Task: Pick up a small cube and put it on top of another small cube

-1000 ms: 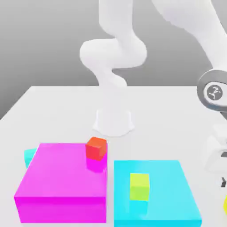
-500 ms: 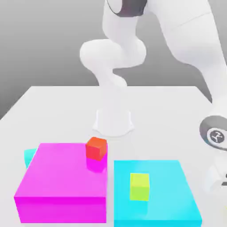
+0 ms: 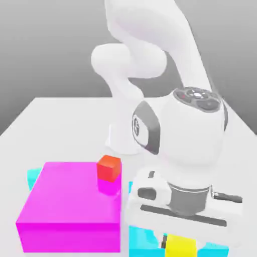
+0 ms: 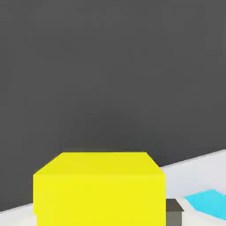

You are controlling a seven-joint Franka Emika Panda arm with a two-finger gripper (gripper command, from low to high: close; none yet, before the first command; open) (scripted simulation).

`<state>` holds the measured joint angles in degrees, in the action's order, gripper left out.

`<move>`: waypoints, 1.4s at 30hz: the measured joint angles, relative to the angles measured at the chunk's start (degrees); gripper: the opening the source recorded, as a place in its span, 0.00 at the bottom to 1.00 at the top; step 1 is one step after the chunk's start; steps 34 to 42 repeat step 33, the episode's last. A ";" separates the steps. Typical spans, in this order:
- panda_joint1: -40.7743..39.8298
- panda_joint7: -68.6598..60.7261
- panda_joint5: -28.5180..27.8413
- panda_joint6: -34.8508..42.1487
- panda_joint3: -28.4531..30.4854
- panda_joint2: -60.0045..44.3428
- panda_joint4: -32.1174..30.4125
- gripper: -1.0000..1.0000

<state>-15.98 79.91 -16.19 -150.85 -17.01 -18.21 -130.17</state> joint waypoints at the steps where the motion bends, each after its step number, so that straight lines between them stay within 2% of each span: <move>1: -1.76 -0.85 0.63 -0.24 0.93 1.23 -1.39 0.00; 7: -12.53 -4.92 6.22 -1.18 8.69 10.90 -12.57 0.00; 12: -28.98 -7.96 12.06 -1.50 16.98 21.55 -24.54 0.00; 14: -30.65 -8.49 14.40 -2.02 19.17 24.72 -28.84 0.00; 20: -31.20 -9.45 16.65 -12.53 19.67 15.26 -30.21 0.00; 21: -31.27 -9.62 16.90 -13.89 19.53 13.86 -30.17 1.00; 28: -31.30 -9.64 16.91 -13.88 19.54 13.84 -30.18 1.00; 33: -31.57 -8.78 15.69 -5.16 19.58 22.88 -30.51 1.00; 42: -31.57 -8.78 15.69 -5.16 19.58 22.88 -30.51 1.00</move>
